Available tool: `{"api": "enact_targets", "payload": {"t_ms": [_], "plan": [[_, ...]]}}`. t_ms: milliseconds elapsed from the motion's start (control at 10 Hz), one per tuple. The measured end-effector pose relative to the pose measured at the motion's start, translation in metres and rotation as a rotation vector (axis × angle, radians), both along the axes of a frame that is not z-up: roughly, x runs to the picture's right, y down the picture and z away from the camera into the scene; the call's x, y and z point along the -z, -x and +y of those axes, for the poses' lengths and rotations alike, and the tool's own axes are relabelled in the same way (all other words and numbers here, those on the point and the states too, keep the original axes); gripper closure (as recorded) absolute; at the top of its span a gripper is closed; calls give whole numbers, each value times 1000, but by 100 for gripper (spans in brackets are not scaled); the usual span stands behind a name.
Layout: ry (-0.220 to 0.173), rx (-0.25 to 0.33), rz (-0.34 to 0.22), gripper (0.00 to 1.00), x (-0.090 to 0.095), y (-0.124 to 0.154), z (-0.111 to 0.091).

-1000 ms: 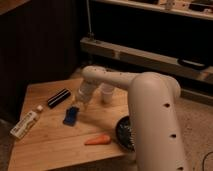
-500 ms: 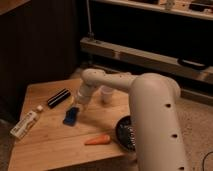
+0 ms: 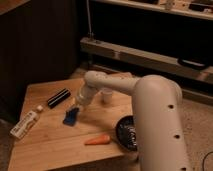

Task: Place the white sponge in the ceramic bowl

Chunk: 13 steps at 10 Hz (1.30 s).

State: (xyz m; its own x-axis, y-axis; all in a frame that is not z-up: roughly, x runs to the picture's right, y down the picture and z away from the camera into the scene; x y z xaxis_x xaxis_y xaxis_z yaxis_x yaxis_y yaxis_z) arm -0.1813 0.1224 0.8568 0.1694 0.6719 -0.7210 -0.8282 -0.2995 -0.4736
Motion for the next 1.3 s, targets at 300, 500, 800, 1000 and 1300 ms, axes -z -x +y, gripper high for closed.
{"api": "enact_targets", "payload": {"t_ms": [300,500,800,1000,1300], "plan": [[-10,9,-19,35,-1,6,4],[-9,13,-19,35,-3,9,7],[-12,25,-14,35,-4,14,11],[-14,34,-15,35,-5,17,12],[-5,43,-19,35,-7,19,14]]}}
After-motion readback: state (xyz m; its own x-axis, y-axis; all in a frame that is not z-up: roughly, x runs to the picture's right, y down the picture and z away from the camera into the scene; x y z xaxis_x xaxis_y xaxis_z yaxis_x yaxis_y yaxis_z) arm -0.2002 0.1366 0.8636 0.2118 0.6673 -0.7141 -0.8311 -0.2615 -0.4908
